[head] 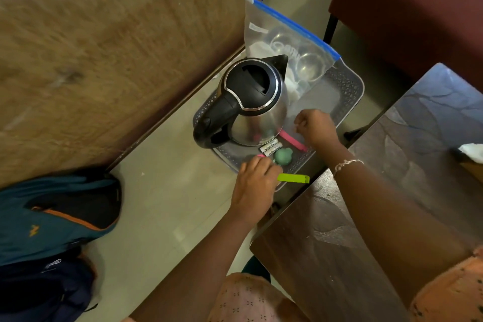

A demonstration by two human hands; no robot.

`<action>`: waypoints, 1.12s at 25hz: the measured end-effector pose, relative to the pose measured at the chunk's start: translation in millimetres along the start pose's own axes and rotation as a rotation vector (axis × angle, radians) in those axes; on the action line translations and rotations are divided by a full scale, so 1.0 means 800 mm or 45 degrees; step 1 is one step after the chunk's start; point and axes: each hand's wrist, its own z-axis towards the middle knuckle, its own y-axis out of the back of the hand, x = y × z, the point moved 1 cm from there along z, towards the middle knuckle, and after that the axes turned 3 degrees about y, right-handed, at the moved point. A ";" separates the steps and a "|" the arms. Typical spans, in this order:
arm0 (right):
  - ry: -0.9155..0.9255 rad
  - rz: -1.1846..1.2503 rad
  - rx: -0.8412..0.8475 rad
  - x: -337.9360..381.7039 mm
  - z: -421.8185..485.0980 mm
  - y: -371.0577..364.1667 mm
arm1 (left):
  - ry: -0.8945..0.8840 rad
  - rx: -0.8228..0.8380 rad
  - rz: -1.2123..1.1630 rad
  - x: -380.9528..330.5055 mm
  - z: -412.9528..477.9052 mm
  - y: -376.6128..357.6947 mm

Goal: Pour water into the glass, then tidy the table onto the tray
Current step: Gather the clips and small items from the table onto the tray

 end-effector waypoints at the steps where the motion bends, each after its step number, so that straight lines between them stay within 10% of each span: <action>1: -0.036 0.237 -0.107 -0.005 -0.009 0.013 | 0.098 0.011 -0.117 -0.005 0.003 -0.001; 6: -0.174 0.763 -0.424 -0.032 -0.076 0.053 | 0.475 -0.064 -0.578 -0.037 0.029 -0.001; 14: 0.943 -0.458 -0.231 -0.003 -0.109 0.075 | 0.324 0.035 -0.285 -0.055 0.058 -0.003; 17: 0.832 -0.807 0.090 -0.003 -0.104 0.057 | 0.215 0.084 -0.232 -0.051 0.058 -0.007; 23: 0.594 -0.680 0.008 0.001 -0.074 0.063 | 0.309 0.039 -0.342 -0.035 0.056 -0.010; 28: 0.249 -0.544 0.071 0.008 0.002 0.050 | 0.085 0.176 0.198 -0.008 0.031 -0.031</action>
